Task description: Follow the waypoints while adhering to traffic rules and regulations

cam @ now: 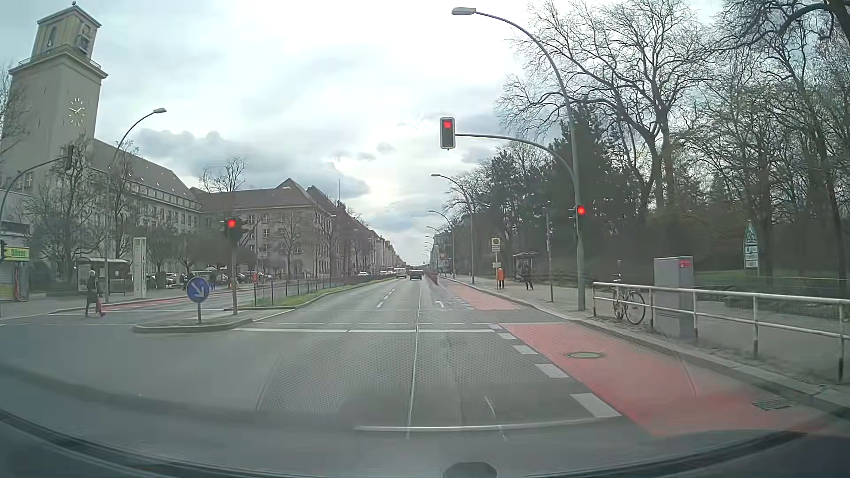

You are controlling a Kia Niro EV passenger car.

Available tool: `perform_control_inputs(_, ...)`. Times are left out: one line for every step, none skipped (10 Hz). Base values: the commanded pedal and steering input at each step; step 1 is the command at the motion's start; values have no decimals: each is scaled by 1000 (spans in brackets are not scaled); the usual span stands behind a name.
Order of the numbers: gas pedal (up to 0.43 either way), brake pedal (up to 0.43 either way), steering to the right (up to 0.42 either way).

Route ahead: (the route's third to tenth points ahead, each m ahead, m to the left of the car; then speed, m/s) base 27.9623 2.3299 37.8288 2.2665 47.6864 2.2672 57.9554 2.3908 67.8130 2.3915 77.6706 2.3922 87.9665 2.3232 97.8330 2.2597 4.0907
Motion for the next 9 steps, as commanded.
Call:
perform_control_inputs(0, 98, -12)
perform_control_inputs(0, 122, -12)
perform_control_inputs(0, 152, -12)
perform_control_inputs(0, 159, -12)
perform_control_inputs(0, 165, -14)
perform_control_inputs(0, 165, -15)
perform_control_inputs(0, 165, -16)
perform_control_inputs(0, 165, -16)
perform_control_inputs(0, 171, -17)
